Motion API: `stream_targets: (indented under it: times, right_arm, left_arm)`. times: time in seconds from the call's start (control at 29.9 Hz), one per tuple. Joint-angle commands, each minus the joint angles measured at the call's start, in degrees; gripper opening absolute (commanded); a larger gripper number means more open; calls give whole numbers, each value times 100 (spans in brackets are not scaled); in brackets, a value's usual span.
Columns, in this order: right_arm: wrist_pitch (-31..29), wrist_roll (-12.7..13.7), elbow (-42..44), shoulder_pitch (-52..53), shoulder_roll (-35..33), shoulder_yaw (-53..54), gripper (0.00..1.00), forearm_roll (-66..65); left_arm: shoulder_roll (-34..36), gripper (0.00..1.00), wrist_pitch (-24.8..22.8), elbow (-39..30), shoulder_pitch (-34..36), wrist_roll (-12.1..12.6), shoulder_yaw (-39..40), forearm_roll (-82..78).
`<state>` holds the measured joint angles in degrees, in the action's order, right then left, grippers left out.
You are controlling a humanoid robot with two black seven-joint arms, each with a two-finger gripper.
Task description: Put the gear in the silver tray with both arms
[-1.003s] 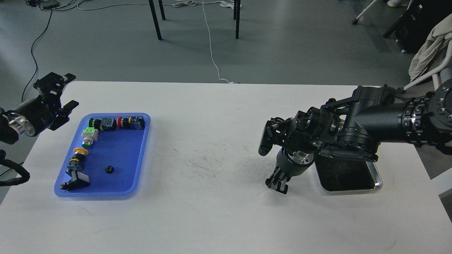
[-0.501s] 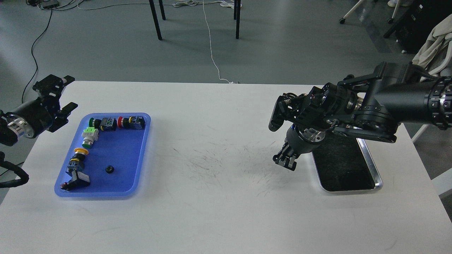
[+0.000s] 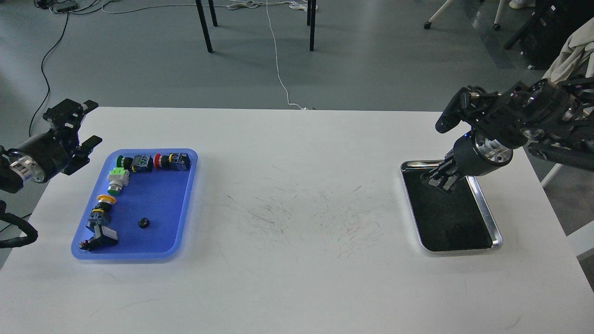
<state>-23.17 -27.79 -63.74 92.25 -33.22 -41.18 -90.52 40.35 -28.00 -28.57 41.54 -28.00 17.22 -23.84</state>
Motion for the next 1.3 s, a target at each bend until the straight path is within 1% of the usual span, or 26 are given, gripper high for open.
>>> stream_targets:
  times: [0.0, 0.23, 0.4, 0.57, 0.77, 1.27]
  right_arm:
    - [225, 2, 203, -259, -246, 5, 1, -1]
    - [656, 63, 818, -892, -264, 31, 1, 17]
    - [683, 178, 1073, -1077, -177, 216, 1, 17]
    - [700, 186, 1530, -1375, 96, 295, 1, 17]
    - [788, 186, 1855, -1604, 184, 330, 1, 43]
    - [849, 186, 2173, -1850, 545, 515, 2, 69]
  left_arm:
    - [-1, 98, 0, -8, -5, 0, -8, 2]
    - [51, 98, 0, -8, -58, 0, 0, 2]
    - [87, 98, 0, -8, -58, 0, 0, 2]
    - [113, 98, 0, -17, -58, 0, 0, 2]
    - [157, 98, 0, -17, -67, 0, 0, 2]
    - [236, 98, 0, -17, -58, 0, 18, 11]
